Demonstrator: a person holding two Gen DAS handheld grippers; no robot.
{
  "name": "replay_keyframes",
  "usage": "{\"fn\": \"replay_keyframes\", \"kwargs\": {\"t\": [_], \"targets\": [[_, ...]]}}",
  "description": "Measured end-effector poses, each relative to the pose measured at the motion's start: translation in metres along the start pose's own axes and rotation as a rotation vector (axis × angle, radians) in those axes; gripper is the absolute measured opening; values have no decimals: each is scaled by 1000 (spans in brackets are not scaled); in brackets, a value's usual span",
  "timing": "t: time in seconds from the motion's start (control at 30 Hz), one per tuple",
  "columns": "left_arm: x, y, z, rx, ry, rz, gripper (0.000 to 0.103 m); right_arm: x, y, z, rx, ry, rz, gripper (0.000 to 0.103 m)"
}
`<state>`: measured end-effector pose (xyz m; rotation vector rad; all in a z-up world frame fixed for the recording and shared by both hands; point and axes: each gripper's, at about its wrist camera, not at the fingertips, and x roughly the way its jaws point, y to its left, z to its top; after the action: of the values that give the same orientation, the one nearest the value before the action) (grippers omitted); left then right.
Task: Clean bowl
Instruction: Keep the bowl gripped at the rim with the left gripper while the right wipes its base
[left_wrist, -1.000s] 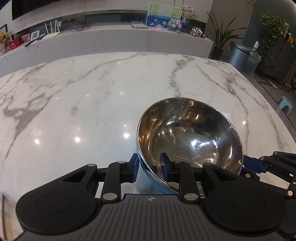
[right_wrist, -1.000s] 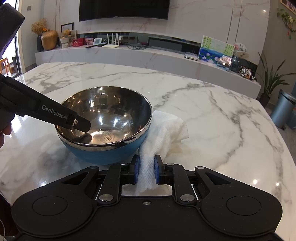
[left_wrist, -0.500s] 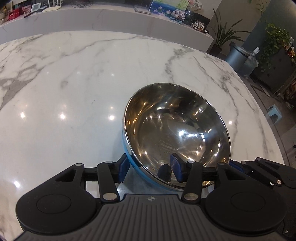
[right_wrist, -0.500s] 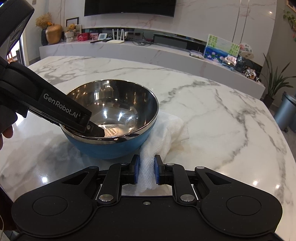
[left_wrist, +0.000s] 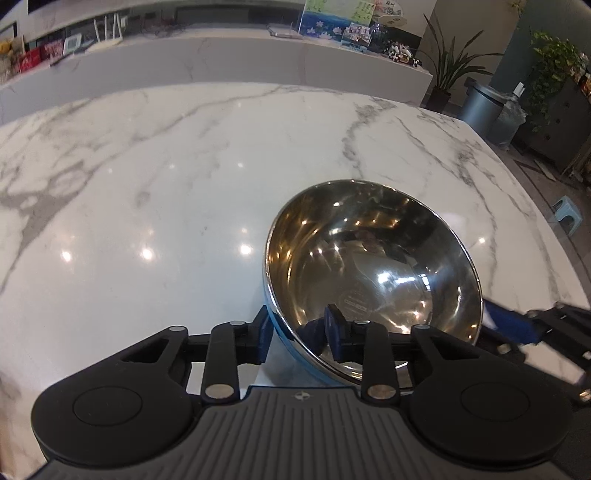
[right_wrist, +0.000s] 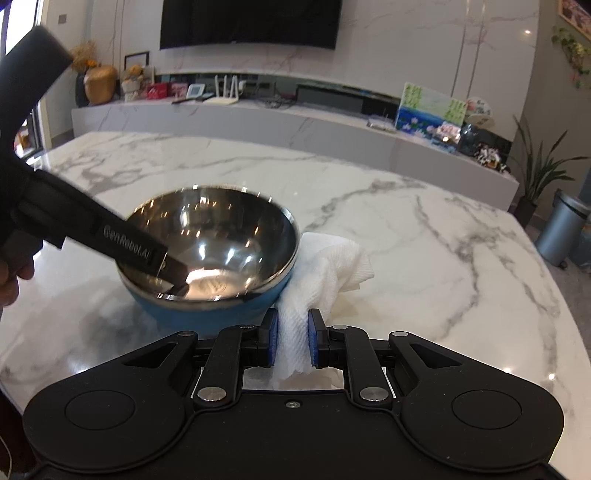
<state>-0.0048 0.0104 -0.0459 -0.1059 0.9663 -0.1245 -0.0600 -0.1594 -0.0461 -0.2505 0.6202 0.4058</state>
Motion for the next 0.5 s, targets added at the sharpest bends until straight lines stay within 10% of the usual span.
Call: {"fn": "replay_keyframes", "kwargs": {"t": [0.5], "targets": [[1, 2, 0, -17, -5, 3, 39, 5, 0, 0, -31, 29, 24, 15]]}}
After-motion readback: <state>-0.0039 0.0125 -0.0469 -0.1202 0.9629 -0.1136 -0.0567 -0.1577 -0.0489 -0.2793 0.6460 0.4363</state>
